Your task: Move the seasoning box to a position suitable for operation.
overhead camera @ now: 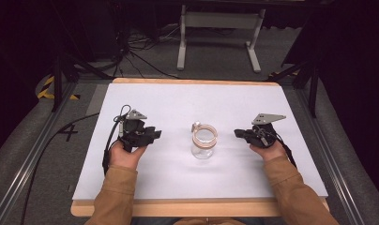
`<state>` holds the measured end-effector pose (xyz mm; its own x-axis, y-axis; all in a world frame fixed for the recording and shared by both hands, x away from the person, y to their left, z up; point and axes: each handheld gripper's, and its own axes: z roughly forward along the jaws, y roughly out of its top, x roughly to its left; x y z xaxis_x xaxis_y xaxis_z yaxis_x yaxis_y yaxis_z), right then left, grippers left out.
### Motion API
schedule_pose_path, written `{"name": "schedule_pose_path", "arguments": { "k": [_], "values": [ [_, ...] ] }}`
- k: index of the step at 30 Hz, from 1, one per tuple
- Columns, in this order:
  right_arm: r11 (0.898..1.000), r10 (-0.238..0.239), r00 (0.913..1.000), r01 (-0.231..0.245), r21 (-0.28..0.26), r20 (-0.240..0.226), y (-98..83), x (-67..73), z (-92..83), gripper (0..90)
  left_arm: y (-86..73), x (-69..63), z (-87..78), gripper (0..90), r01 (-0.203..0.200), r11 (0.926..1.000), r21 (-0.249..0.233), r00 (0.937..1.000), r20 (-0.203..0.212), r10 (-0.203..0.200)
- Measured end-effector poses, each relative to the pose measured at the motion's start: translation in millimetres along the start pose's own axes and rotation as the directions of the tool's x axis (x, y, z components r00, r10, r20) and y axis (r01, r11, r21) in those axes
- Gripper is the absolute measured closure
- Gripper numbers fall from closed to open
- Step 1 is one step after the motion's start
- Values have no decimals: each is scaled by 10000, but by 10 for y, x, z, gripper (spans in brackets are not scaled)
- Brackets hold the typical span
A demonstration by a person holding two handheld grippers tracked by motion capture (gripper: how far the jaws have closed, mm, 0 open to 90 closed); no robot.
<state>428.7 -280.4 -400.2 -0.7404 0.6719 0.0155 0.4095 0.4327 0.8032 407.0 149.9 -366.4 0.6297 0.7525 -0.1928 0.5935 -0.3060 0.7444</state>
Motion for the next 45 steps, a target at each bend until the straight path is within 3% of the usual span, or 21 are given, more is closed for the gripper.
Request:
{"name": "schedule_pose_path", "arguments": {
  "k": [5,7,15,18,20,23,28,31,32,33,35,39,45],
  "values": [
    [9998,-200,9997,200,16,132,-25,36,-39,889,87,-15,-20,612,-127,9998,138,9996,245,123],
    [9997,-236,9996,236,21,145,-51,58,-53,885,138,-30,-24,625,-149,9997,211,9985,529,138],
    [9983,-579,9979,577,83,276,-142,183,-158,873,297,-61,18,613,-709,9974,-85,9907,1155,714],
    [9976,-684,9971,686,-39,347,-167,243,-239,873,383,-90,41,649,-808,9951,-563,9864,1390,879],
    [9971,-752,9965,756,-87,361,-188,281,-290,869,434,-97,56,687,-561,9944,-893,9826,1715,708],
    [9952,-970,9944,973,-40,423,-233,320,-361,862,505,-135,84,741,-716,9918,-1060,9833,1592,880],
    [9964,-819,9953,830,-196,522,-278,345,-449,861,564,-214,145,826,-991,9857,-1363,9758,1810,1231],
    [9970,-718,9962,732,-266,486,-308,353,-493,850,607,-240,225,850,-927,9864,-1355,9682,2189,1211],
    [9974,-670,9966,682,-244,480,-316,358,-501,850,626,-239,263,850,-848,9870,-1365,9623,2457,1166],
    [9976,-648,9967,660,-221,492,-329,362,-509,851,641,-230,308,849,-536,9872,-1504,9513,2929,963],
    [9978,-627,9968,638,-202,496,-344,373,-516,852,662,-224,365,849,-322,9860,-1635,9387,3337,860],
    [9984,-453,9984,465,-337,338,-353,397,-530,852,689,-286,501,849,-654,9885,-1367,9438,3132,1057],
    [9980,-504,9982,515,-363,313,-380,440,-544,844,698,-312,671,838,-761,9907,-1128,9530,2839,1055]
  ]
}}
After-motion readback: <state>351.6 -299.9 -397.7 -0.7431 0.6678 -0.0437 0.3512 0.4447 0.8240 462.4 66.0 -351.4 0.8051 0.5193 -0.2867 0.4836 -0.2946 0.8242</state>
